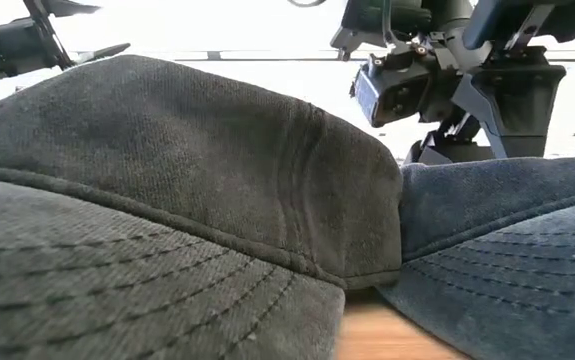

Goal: Pick & Place hat
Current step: Put the bottom blue cap into the right transparent bin

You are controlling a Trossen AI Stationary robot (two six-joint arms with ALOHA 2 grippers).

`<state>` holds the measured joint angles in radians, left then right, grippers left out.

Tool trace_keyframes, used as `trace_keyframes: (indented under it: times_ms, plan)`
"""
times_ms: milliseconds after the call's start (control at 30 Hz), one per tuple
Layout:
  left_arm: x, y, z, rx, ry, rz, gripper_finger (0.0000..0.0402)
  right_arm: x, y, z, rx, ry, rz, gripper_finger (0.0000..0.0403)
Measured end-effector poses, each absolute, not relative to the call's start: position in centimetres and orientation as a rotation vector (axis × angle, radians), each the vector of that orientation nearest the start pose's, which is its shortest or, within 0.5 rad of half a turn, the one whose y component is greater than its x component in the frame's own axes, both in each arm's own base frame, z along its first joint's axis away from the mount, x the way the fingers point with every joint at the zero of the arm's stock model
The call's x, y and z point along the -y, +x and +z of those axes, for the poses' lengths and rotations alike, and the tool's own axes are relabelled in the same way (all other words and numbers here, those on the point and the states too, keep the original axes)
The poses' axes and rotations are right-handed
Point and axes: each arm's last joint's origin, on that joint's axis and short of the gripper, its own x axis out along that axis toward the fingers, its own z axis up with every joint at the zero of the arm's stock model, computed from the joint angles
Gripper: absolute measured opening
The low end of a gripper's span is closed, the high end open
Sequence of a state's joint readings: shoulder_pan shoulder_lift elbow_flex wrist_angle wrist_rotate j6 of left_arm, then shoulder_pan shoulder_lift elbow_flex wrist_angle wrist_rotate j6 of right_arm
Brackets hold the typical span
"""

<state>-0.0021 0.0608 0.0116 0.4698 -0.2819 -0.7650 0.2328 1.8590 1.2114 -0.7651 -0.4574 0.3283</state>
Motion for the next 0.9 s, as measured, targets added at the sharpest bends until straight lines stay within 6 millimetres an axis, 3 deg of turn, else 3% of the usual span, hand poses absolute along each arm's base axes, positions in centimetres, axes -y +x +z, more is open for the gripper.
trace_keyframes:
  times_ms: [333,667,900]
  plan:
    - [-0.7,9.2,20.6,0.498,-0.806,0.088,0.0204,-9.5,33.7,16.2,-1.417,0.438,0.382,0.0176]
    - [-0.7,9.2,20.6,0.495,-0.804,0.081,0.0204,-9.2,32.9,15.0,-1.454,0.412,0.317,0.0175]
    - [-0.7,9.2,20.6,0.495,-0.805,0.08,0.0204,-9.3,32.6,14.4,-1.462,0.468,0.364,0.0174]
